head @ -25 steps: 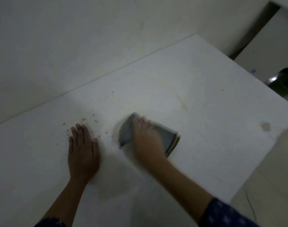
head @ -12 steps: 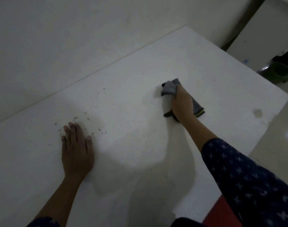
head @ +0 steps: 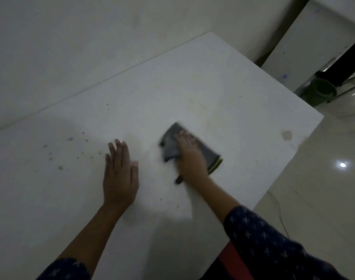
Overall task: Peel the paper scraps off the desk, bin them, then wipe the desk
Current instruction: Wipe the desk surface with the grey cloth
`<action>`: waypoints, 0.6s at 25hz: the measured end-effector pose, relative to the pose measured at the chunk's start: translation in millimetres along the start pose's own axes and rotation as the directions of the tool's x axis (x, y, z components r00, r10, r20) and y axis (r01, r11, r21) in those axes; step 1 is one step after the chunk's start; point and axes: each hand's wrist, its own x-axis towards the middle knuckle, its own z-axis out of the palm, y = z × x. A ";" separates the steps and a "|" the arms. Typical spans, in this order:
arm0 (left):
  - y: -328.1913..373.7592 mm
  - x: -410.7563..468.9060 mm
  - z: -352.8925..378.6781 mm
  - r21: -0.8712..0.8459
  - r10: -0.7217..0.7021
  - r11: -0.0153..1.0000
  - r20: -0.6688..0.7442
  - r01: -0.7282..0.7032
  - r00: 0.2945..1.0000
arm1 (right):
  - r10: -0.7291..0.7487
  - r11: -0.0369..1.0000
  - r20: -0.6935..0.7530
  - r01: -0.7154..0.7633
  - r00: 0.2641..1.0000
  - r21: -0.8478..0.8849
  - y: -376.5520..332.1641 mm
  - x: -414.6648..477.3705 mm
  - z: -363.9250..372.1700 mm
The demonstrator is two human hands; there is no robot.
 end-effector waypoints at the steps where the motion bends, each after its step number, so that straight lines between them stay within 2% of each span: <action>1: 10.3 -3.4 4.9 -0.013 -0.008 1.000 0.004 0.008 1.000 | 0.069 0.997 -0.072 -0.070 0.995 -0.021 26.0 21.1 -20.8; 4: 30.6 -11.8 22.1 -0.014 0.029 0.999 0.042 -0.029 0.999 | 0.243 0.968 -0.162 -0.251 0.956 -0.026 88.8 59.6 -78.8; 7: 39.9 -9.7 31.9 0.028 0.068 0.997 0.047 -0.069 0.997 | 0.208 0.977 -0.234 -0.215 0.950 -0.003 83.6 43.1 -103.1; 9: 42.0 -9.5 33.9 0.050 0.051 0.997 0.071 -0.055 0.996 | 0.111 0.993 -0.119 -0.114 0.987 -0.013 55.1 -6.6 -79.9; 10: 43.0 -9.5 33.4 0.056 0.037 0.998 0.083 -0.041 0.996 | -0.027 0.999 -0.037 0.027 0.999 -0.021 35.7 -43.4 -56.9; 11: 43.3 -10.0 32.6 0.062 0.029 0.998 0.088 -0.035 0.996 | -0.189 0.980 0.030 0.191 0.981 -0.050 18.8 -80.3 -32.1; 12: 43.5 -10.4 32.6 0.068 0.030 0.997 0.096 -0.037 0.995 | -0.288 0.950 0.063 0.293 0.956 -0.104 12.6 -106.9 -11.9; 13: 44.9 -10.8 34.0 0.074 0.038 0.996 0.106 -0.046 0.994 | -0.334 0.927 0.072 0.341 0.940 -0.154 18.5 -117.8 1.9; 15: 51.3 -8.5 36.1 0.079 0.042 0.996 0.121 -0.052 0.992 | -0.254 0.963 -0.001 0.253 0.967 -0.095 37.9 -93.9 -1.3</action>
